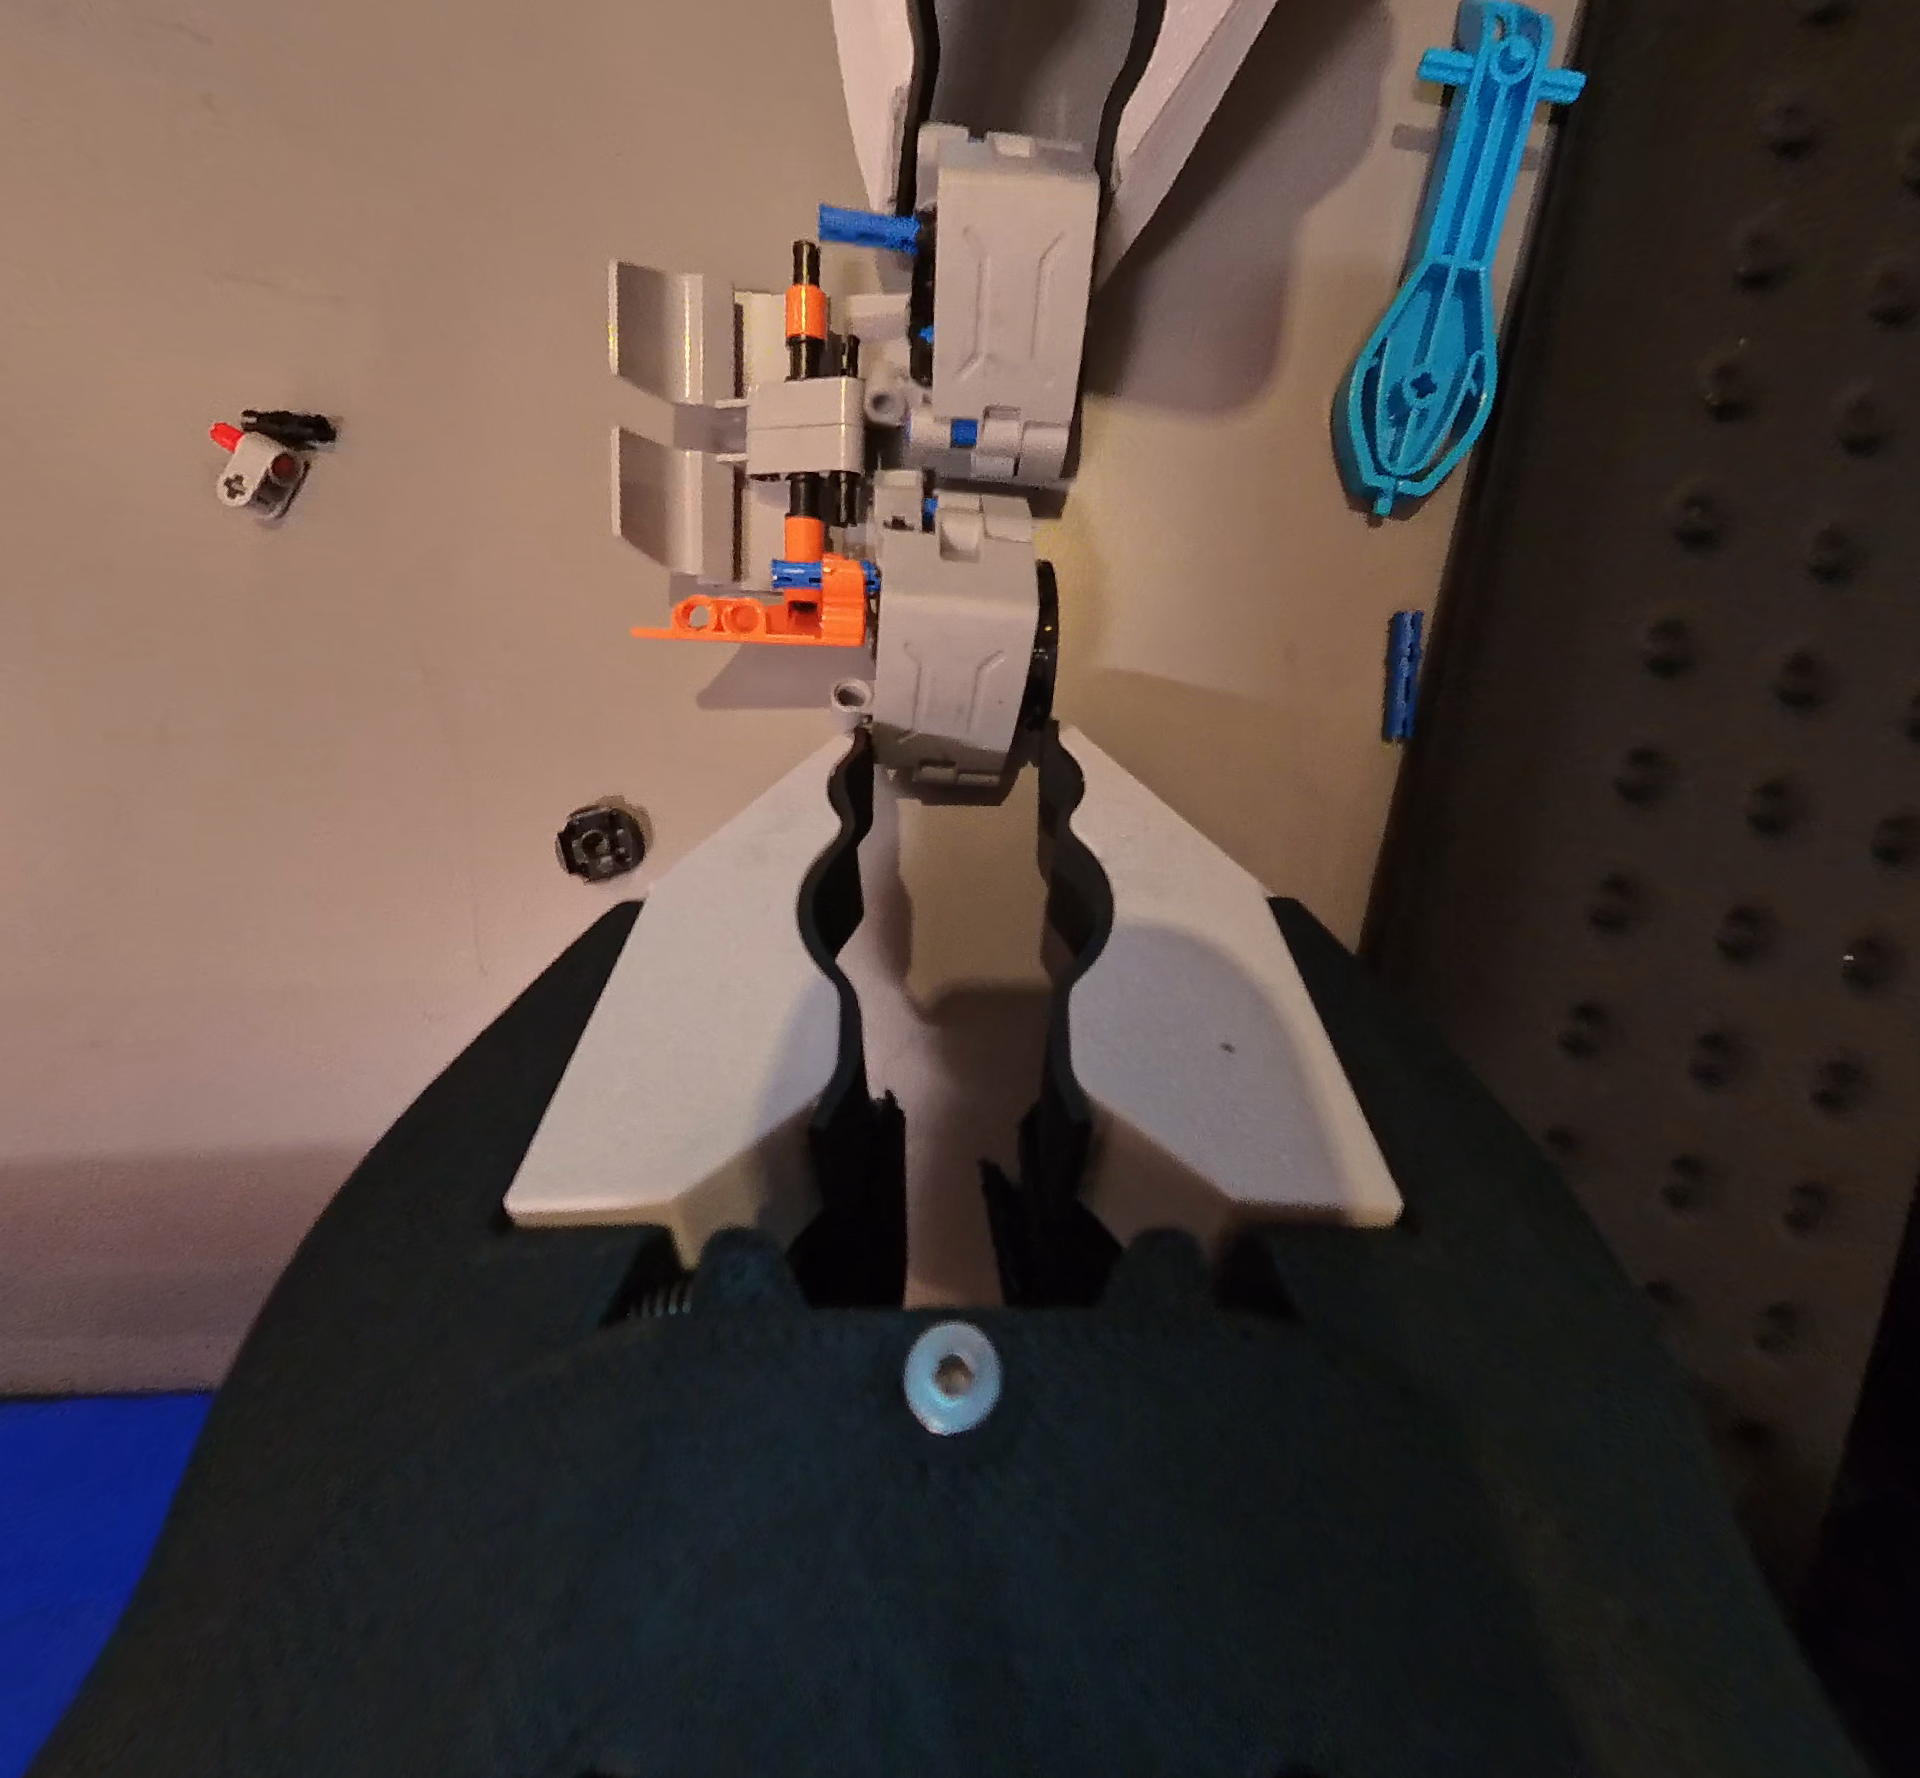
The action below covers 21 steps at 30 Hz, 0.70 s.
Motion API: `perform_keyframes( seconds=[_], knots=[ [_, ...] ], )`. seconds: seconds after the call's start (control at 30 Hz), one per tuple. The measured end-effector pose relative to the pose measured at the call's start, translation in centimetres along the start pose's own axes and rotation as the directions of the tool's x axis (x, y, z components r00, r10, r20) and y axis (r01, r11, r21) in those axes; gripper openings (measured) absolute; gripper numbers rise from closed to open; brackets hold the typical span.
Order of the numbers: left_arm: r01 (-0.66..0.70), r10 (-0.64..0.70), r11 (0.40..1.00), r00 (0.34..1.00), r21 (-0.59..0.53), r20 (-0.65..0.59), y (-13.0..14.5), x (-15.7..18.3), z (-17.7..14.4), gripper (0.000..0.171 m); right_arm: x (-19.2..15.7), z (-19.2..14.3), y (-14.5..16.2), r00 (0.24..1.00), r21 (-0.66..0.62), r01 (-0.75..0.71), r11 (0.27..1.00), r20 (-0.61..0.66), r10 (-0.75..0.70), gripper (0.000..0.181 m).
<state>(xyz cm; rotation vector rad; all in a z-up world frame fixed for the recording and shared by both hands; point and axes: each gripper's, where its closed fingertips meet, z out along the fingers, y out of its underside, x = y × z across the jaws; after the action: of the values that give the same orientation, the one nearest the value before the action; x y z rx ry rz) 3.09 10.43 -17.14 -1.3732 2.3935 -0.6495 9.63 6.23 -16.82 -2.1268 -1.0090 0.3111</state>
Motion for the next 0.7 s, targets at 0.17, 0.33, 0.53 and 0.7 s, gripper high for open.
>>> perform_keyframes(
  seconds=[0.17, 0.33, 0.53, 0.7],
  knots=[
    [-0.026, 0.028, 0.999, 0.997, -0.030, 0.065, 0.7, -0.8, -0.3, 0.030, -0.2, -0.4, 0.2, 1.000, -0.027, 0.020, 0.999, -0.020, -0.020, 0.028],
    [-0.011, 0.013, 1.000, 0.996, -0.025, 0.090, 1.3, -1.3, -0.4, 0.047, -0.4, -0.3, 0.2, 0.999, -0.043, 0.031, 0.999, -0.026, -0.032, 0.030],
    [-0.048, 0.045, 0.998, 0.994, 0.028, 0.095, 0.1, -0.7, -0.6, 0.050, -0.3, -0.3, 0.4, 1.000, -0.045, 0.005, 0.999, -0.015, -0.005, 0.036],
    [-0.071, 0.070, 0.997, 0.990, 0.003, 0.126, -0.1, -0.8, 0.2, 0.039, -0.4, 0.1, 0.1, 0.999, -0.032, 0.026, 0.999, -0.028, -0.027, 0.030]
  ],
)
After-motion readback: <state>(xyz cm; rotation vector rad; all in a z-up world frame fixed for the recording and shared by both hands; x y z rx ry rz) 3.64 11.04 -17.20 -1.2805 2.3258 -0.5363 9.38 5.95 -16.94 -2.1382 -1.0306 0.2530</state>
